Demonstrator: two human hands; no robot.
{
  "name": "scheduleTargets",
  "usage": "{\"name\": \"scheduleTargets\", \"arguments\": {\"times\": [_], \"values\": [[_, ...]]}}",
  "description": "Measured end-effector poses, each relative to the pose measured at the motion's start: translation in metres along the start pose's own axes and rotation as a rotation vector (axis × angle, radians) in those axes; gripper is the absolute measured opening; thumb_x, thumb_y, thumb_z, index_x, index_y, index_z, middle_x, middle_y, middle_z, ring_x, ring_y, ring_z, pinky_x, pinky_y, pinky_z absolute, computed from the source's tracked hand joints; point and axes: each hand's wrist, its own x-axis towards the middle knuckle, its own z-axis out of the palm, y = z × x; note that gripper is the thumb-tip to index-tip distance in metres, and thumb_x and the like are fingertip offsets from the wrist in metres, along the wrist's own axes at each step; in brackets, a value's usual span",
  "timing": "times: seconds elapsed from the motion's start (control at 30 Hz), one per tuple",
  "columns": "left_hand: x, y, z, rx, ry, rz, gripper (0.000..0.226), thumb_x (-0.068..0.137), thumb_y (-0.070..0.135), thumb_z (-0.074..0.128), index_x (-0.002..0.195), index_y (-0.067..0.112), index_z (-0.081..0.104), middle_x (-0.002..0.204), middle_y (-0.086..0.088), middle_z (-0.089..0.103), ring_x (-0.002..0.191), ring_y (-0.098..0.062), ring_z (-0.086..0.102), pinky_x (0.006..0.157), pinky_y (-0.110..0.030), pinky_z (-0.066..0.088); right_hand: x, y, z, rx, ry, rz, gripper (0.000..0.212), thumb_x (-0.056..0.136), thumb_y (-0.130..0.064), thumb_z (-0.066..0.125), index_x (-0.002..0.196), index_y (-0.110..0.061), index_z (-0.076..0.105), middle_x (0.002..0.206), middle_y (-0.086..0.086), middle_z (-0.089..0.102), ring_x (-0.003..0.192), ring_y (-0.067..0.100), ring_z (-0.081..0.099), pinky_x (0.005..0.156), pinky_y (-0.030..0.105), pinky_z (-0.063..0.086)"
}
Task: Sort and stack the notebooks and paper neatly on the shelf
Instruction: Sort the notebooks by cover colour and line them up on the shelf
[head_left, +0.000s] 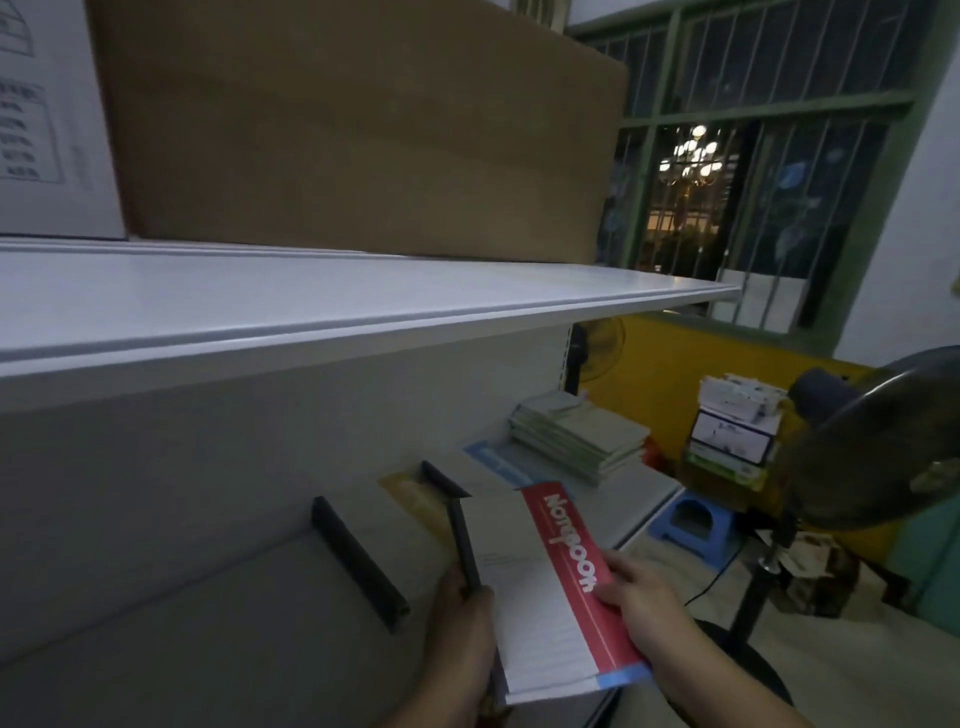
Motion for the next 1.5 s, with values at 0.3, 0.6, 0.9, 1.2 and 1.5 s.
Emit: {"name": "scheduleTargets", "arguments": {"times": [0.3, 0.6, 0.9, 1.2, 1.5], "values": [[0.089, 0.007, 0.055, 0.263, 0.067, -0.028, 0.078, 0.076, -0.005, 0.066, 0.142, 0.018, 0.031, 0.132, -0.008, 0.049, 0.115, -0.026, 0.054, 0.074, -0.028, 0.05, 0.168, -0.016, -0.02, -0.321, -0.139, -0.168, 0.028, 0.094, -0.008, 0.05, 0.119, -0.013, 0.062, 0.096, 0.003, 0.065, 0.079, 0.016, 0.061, 0.064, 0.024, 0.048], [0.139, 0.007, 0.097, 0.881, 0.214, 0.023, 0.099, 0.07, 0.016, 0.076, 0.148, 0.029, 0.017, 0.156, -0.005, 0.007, 0.144, -0.022, 0.015, 0.112, -0.031, 0.03, 0.266, -0.017, 0.0, -0.573, -0.24, -0.394, 0.026, 0.096, -0.024, 0.049, 0.117, -0.018, 0.065, 0.102, 0.008, 0.07, 0.081, 0.019, 0.067, 0.076, 0.033, 0.056], [0.159, -0.046, 0.086, 1.328, 0.404, 0.277, 0.106, 0.064, 0.09, 0.015, 0.142, 0.023, 0.042, 0.153, -0.011, -0.01, 0.142, -0.035, 0.026, 0.109, -0.039, 0.038, 0.274, 0.001, -0.006, -0.205, -0.409, -0.449, 0.019, 0.091, -0.009, 0.059, 0.095, -0.027, 0.06, 0.084, -0.011, 0.062, 0.075, -0.002, 0.058, 0.067, 0.011, 0.049], [0.16, -0.06, 0.085, 1.066, 0.525, 0.445, 0.089, 0.062, 0.074, 0.041, 0.127, 0.016, 0.056, 0.15, 0.008, 0.013, 0.145, -0.014, 0.007, 0.116, -0.03, 0.021, 0.29, 0.019, -0.004, -0.284, -0.484, -0.497, 0.037, 0.086, -0.022, 0.066, 0.122, -0.018, 0.061, 0.122, -0.004, 0.059, 0.106, 0.013, 0.06, 0.098, 0.035, 0.049], [0.16, -0.065, 0.083, 1.212, 0.569, 0.849, 0.026, 0.076, 0.038, 0.054, 0.102, 0.032, 0.052, 0.141, -0.004, 0.043, 0.134, -0.026, 0.031, 0.105, -0.037, 0.04, 0.295, 0.026, 0.001, -0.429, -0.434, -0.588, 0.046, 0.083, -0.035, 0.068, 0.128, -0.028, 0.058, 0.135, -0.015, 0.046, 0.12, 0.008, 0.051, 0.107, 0.032, 0.04]]}}
